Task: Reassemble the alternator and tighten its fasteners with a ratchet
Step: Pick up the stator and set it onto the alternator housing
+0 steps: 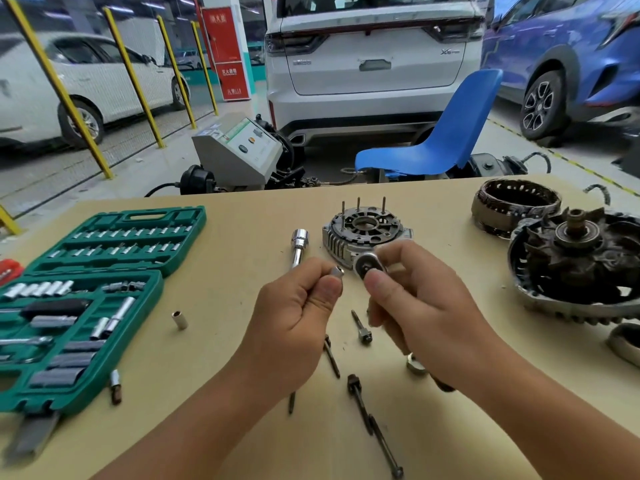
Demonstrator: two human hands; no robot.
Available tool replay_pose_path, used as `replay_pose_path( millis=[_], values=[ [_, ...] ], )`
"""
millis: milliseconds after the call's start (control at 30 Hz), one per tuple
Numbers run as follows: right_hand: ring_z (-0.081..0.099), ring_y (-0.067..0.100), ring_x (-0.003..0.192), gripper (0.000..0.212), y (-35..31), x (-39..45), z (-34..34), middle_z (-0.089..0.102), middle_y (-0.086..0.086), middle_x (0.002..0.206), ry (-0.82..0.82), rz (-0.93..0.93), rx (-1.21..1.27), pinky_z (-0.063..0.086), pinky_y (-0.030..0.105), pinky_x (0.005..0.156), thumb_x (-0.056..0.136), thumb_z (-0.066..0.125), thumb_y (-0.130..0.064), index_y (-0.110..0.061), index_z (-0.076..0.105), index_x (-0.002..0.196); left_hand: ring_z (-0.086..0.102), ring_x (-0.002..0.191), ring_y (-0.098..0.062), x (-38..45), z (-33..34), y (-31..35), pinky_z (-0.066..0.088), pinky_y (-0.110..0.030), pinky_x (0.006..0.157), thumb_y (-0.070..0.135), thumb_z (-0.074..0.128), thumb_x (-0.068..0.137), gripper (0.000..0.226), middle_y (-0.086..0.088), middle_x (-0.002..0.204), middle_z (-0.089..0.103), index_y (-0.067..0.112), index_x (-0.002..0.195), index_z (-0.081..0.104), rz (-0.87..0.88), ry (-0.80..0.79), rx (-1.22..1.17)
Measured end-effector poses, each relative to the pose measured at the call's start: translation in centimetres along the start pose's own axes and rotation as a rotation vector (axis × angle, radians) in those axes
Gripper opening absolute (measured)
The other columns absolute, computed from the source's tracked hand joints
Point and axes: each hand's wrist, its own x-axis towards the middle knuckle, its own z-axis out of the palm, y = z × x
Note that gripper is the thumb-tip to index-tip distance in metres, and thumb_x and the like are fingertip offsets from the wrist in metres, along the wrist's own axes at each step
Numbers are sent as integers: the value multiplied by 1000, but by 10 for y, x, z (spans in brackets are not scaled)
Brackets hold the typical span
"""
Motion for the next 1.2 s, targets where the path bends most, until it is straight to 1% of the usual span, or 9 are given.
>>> replay_pose_path(
  millis=[167,400,567,633,767,867,933,1033,1200],
  values=[
    [42,18,42,14,-9,-2,-1,62,14,69,-196,198,565,37,26,43,98,61,-31,-17,64,101,38,60,-16,-3,-3,4,34,-21,56,29,51,101,27,-5,68,46,11,85,61,40,-80,3],
    [51,13,50,14,-4,-7,12,66,7,72,120,-109,218,44,26,46,89,70,-22,-33,61,89,36,53,-1,-4,-4,9,31,-10,55,34,52,102,34,15,60,43,6,86,62,84,-78,-45],
    [64,33,70,23,0,-9,16,67,2,79,151,-243,75,56,54,62,85,76,-20,-35,62,95,38,57,0,-5,-5,13,32,-10,57,35,57,100,27,16,62,43,19,79,64,82,-38,-9],
    [65,27,71,27,0,-8,17,68,-2,80,150,-268,34,58,50,64,83,77,-17,-36,62,94,37,56,-1,-5,-5,13,31,-10,56,33,58,101,30,15,60,42,18,76,62,69,-28,15],
    [61,4,66,35,0,-8,16,63,-18,78,206,-401,-130,44,8,63,83,80,-5,-32,63,96,35,55,-2,-5,-5,14,29,-11,54,28,56,98,33,11,58,38,7,72,61,57,-12,53],
    [59,9,68,28,-1,-11,18,61,-13,78,252,-441,-214,45,14,61,83,78,-6,-27,64,94,33,54,-3,-8,-6,13,28,-12,52,27,56,98,39,1,58,36,0,71,59,69,-13,94],
    [62,14,72,25,-1,-11,19,64,-6,79,268,-460,-270,52,29,62,82,76,-7,-25,62,91,32,53,-3,-9,-6,12,27,-12,52,28,56,98,41,6,57,34,-2,70,57,46,-13,95],
    [61,27,70,17,1,-8,15,62,3,76,225,-476,-365,51,42,59,79,75,-4,-11,61,84,28,47,-4,-8,-8,9,28,-16,47,34,58,96,41,11,52,31,3,69,58,-116,-88,-10],
    [48,18,64,27,0,-3,14,50,-5,71,146,-525,-460,42,34,56,77,80,3,-13,59,80,16,36,-6,0,-26,2,22,-10,43,47,77,84,37,6,51,23,16,69,63,-742,-360,-624]
  ],
)
